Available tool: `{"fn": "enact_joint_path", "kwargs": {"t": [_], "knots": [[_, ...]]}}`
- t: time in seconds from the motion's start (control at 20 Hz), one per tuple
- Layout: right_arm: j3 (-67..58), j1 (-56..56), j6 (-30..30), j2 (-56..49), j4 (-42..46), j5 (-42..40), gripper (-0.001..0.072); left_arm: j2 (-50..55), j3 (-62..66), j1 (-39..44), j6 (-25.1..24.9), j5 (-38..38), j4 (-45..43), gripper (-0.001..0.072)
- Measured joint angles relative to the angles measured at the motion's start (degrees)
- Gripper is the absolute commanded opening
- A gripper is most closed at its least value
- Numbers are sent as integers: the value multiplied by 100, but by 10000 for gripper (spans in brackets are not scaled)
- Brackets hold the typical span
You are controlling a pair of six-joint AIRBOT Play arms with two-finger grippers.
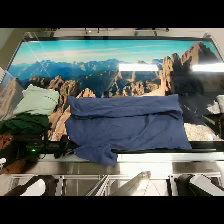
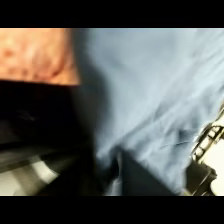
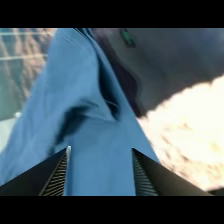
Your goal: Fold the shirts.
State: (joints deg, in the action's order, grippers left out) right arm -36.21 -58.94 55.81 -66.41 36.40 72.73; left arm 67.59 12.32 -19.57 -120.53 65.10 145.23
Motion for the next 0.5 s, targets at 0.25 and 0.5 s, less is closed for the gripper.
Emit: {"fn": "enact_joint_path", "kwargs": {"t": [0.25,0.5], "knots": [[144,0,619,-15,1508,2,573,306,55,2,-411,372,236,23],[221,17,540,-485,1751,-15,572,361,372,2,-551,846,304,23]]}}
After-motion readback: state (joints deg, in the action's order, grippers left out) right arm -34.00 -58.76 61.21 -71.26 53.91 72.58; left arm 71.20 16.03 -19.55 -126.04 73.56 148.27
